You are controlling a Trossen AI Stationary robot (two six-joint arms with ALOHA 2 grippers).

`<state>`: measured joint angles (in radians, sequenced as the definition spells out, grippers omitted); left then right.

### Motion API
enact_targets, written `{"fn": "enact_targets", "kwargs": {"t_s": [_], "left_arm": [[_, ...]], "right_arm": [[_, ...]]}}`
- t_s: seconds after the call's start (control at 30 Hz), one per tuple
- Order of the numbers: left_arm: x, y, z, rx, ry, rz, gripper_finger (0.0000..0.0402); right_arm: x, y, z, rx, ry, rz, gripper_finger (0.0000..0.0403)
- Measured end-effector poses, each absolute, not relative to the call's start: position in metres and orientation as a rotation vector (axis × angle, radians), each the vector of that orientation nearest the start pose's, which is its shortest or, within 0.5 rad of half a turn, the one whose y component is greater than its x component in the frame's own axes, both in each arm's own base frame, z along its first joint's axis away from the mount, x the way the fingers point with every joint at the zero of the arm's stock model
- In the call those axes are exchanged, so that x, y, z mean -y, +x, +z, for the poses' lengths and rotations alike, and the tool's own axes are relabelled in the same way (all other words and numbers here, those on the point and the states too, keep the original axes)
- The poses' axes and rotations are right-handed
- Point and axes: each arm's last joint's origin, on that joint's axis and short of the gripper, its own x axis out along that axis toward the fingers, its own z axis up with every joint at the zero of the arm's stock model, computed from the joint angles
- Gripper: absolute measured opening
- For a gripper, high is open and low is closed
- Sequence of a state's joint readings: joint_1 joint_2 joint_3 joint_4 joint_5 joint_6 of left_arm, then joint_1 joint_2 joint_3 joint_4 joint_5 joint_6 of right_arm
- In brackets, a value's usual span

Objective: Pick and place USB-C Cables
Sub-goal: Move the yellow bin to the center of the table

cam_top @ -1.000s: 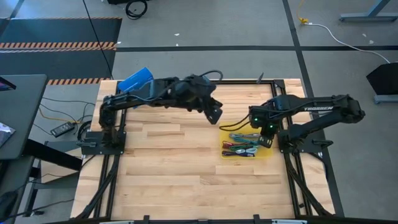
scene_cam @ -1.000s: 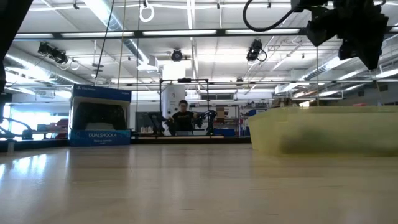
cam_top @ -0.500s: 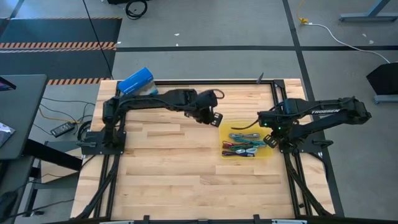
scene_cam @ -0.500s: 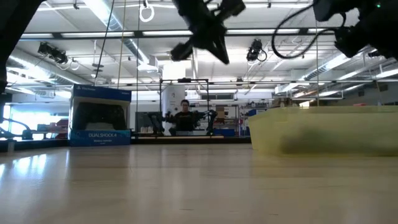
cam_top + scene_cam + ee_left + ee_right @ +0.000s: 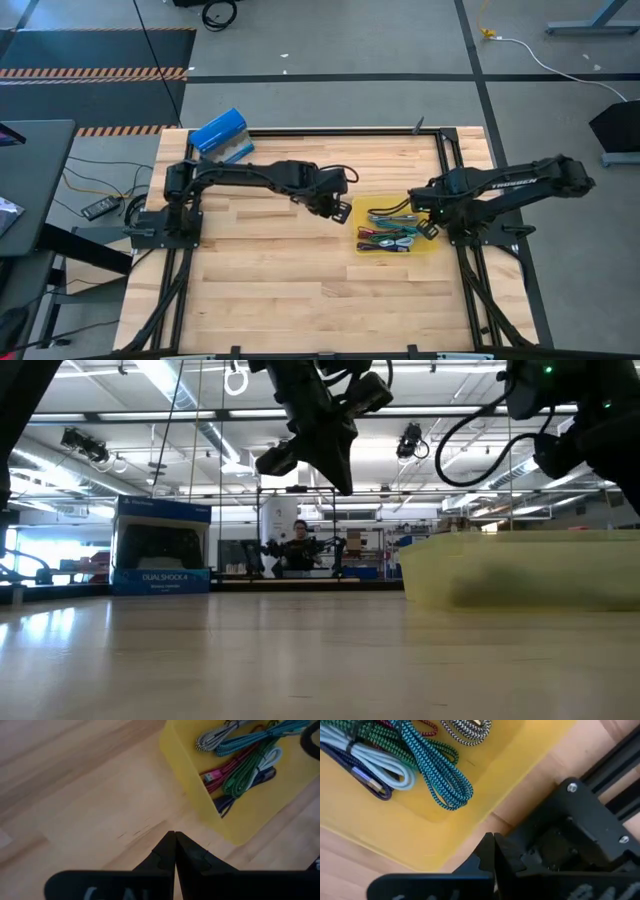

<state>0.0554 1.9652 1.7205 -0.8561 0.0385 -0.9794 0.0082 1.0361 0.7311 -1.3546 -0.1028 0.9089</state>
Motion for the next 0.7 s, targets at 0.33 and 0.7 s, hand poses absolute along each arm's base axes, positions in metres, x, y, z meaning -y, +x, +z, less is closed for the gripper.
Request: {"fn": "enact_targets", "kwargs": {"t_s": [0.33,0.7], "left_arm": [[-0.016,0.415,0.264,-1.008,-0.881,0.533,0.0013],[-0.015,0.405,0.273,-1.029,-0.876,0.548,0.0013]], "right_arm": [[-0.016,0.15,0.2,-1.731,0.48,-0.439,0.0],[-0.02,0.156,0.198,-1.834,0.324,-0.318,0.0]]}}
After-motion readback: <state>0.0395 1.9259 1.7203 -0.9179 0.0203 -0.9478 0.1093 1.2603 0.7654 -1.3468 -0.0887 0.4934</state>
